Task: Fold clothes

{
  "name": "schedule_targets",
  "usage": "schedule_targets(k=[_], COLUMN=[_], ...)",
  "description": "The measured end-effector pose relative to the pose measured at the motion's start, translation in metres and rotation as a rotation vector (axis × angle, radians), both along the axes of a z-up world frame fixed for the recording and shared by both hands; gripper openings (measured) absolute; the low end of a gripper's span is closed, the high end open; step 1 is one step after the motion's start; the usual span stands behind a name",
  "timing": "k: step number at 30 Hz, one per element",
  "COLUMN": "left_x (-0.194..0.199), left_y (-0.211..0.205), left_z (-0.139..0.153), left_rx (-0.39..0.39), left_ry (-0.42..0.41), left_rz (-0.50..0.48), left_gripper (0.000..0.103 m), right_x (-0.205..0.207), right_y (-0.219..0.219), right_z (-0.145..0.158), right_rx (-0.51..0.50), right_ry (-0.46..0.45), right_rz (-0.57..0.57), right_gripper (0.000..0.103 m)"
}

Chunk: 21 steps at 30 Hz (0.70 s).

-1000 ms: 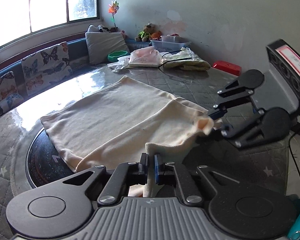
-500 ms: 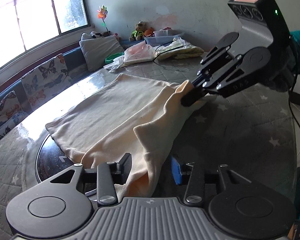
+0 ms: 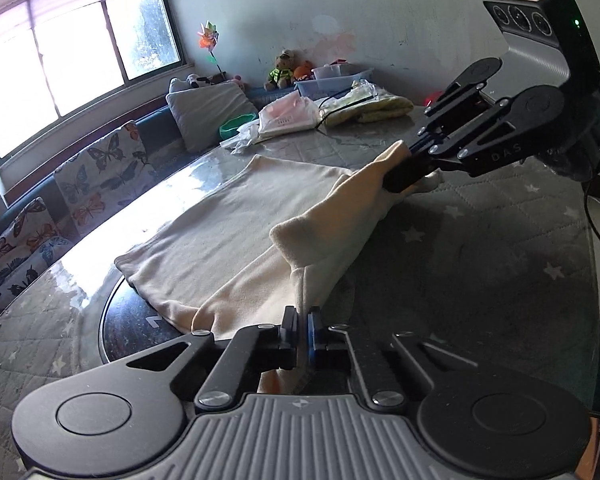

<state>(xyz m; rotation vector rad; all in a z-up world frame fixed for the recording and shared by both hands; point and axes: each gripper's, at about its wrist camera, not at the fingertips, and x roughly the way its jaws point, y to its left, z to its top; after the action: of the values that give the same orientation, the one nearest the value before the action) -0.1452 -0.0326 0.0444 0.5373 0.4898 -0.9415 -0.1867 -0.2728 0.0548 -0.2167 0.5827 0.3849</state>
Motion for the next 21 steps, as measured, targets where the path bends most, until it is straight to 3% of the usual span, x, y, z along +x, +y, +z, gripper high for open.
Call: schedule_targets(k=[7, 14, 21], left_x=[-0.02, -0.051, -0.035], left_y=[0.012, 0.031, 0.031], left_z=[0.014, 0.029, 0.036], left_rx=[-0.012, -0.024, -0.049], left_ry=[-0.006, 0.027, 0.045], left_rz=[-0.004, -0.037, -0.006], left_gripper=[0.005, 0.005, 0.005], right_x=[-0.027, -0.062, -0.048], right_y=[0.009, 0.019, 0.022], right_z=[0.017, 0.032, 0.048], right_rx=[-0.003, -0.017, -0.031], right_ry=[-0.026, 0.006, 0.029], right_rz=[0.03, 0.08, 0.1], right_gripper=[0.006, 0.006, 0.006])
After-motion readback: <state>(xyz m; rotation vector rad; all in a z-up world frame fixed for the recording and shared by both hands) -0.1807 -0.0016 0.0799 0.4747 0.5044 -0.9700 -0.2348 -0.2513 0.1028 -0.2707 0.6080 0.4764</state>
